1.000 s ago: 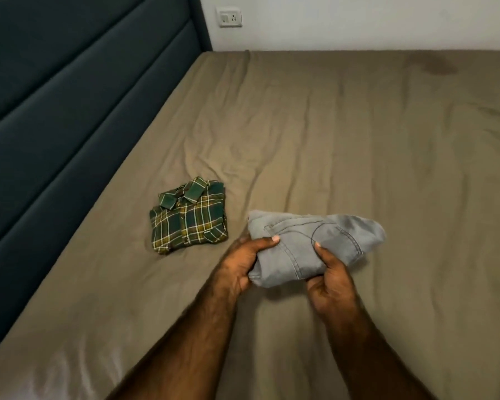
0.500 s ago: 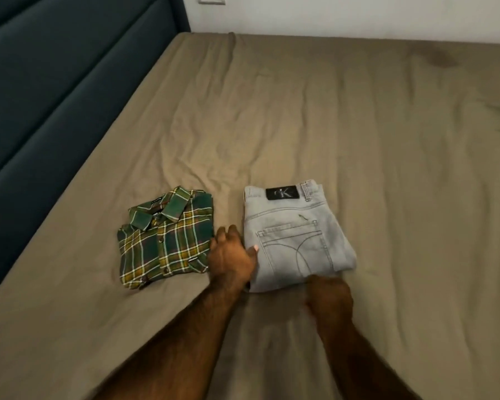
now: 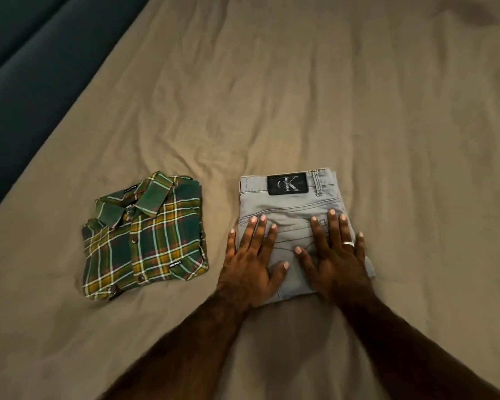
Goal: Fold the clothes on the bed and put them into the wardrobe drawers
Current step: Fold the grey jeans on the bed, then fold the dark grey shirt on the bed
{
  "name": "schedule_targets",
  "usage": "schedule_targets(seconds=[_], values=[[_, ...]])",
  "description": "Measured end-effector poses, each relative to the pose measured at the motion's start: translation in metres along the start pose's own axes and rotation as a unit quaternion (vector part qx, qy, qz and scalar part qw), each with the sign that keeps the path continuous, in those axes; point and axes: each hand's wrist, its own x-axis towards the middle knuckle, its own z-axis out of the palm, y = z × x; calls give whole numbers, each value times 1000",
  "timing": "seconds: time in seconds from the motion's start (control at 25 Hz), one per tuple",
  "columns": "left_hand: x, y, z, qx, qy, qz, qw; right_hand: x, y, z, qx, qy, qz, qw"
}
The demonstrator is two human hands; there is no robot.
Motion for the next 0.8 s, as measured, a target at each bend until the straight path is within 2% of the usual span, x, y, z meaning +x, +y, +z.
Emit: schedule_targets(seconds=[0.2, 0.28, 0.36, 0.48, 0.52, 0.6, 0.68, 0.72, 0.76, 0.8], values=[[5, -7, 20, 6, 17, -2, 1000, 3, -4, 21, 2, 75, -26, 997], [9, -8, 26, 12, 6, -1, 1000, 7, -4, 28, -4, 68, -33, 997], [17, -10, 24, 10, -58, -17, 998, 17, -7, 32, -13, 13, -18, 1000], [34, -15, -2, 41, -170, -53, 983, 36, -7, 18, -29, -141, -19, 989], [22, -11, -21, 51, -185, -59, 980, 27, -8, -2, -20, -128, -26, 991], [-15, 4, -63, 42, -147, -54, 987, -9, -8, -52, 13, -43, -13, 999], [-54, 9, -77, -2, -21, -66, 998, -45, -11, -83, 45, 73, 6, 996], [-66, 24, -81, -21, 12, -54, 998, -67, 0, -101, 66, 75, 32, 994], [-71, 72, -77, -48, 41, -10, 998, -105, 34, -127, 52, 90, 72, 992], [-77, 88, -77, -60, 46, -1, 997, -117, 37, -137, 53, 85, 77, 992]])
